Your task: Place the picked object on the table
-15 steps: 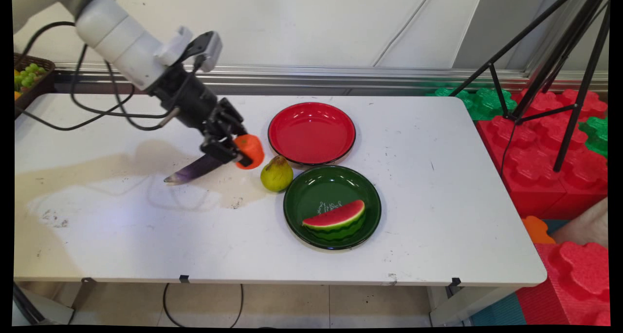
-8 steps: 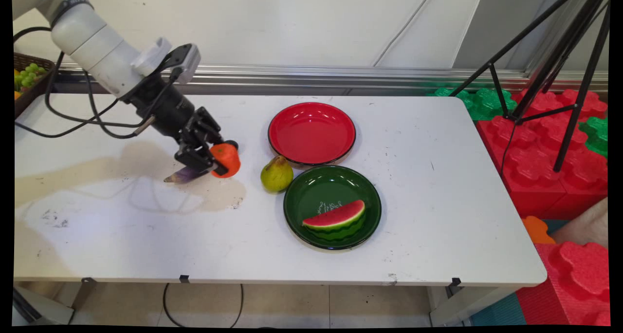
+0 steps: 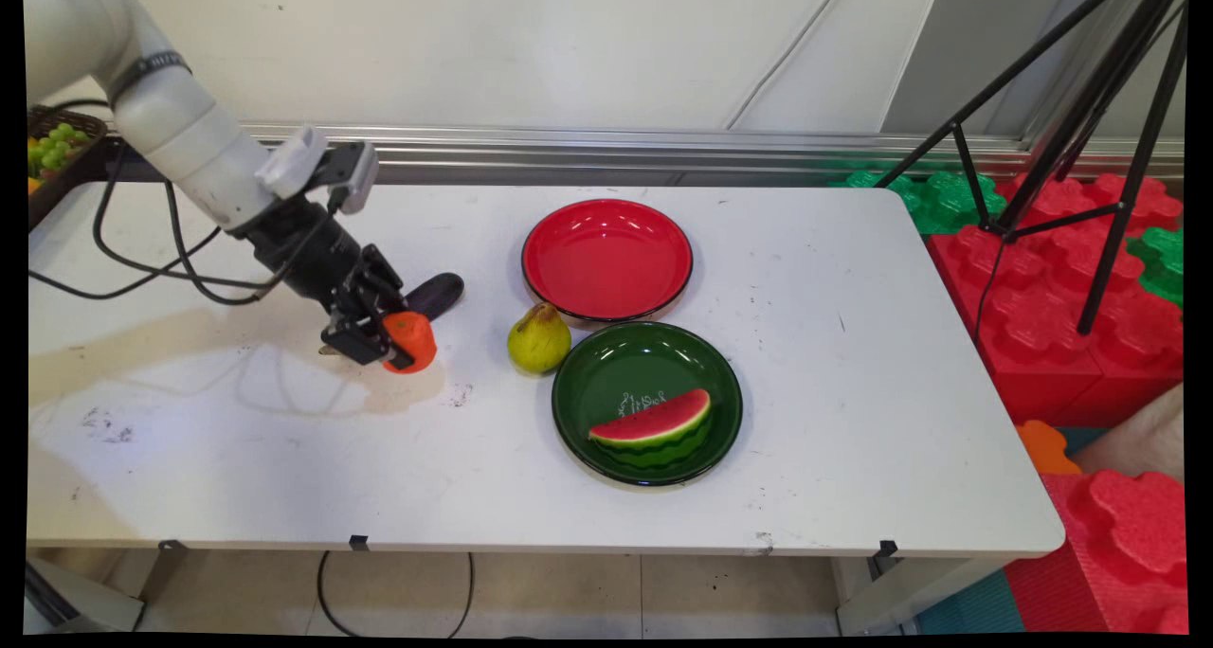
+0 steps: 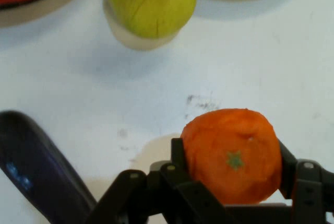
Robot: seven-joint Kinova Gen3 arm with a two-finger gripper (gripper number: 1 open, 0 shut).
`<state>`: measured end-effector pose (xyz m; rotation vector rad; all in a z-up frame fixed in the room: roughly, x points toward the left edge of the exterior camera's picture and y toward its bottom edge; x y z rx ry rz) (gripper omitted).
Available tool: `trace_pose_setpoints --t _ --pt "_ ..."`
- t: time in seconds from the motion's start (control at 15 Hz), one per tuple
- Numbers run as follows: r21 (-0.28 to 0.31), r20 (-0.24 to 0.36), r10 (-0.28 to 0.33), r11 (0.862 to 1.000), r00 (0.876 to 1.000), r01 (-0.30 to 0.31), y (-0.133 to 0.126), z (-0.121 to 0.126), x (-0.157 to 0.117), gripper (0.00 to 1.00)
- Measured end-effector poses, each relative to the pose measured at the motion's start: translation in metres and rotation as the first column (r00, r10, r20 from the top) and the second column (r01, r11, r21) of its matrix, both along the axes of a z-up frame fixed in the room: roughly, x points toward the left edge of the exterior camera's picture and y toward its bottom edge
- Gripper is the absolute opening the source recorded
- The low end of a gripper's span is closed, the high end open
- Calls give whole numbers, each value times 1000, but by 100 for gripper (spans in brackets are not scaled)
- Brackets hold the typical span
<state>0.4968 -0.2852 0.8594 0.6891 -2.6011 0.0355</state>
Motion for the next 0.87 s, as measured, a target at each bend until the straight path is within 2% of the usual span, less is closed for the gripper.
trace_pose_setpoints --t 0.33,0.6,0.67,0.87 --pt "34 24 35 999 999 -36 -5 -37 4 0" --pt "48 27 66 997 997 -67 -8 -55 5 0" --pt "50 27 73 996 997 -74 -9 -58 6 100" --pt "48 25 88 995 996 -89 -10 -63 8 100"
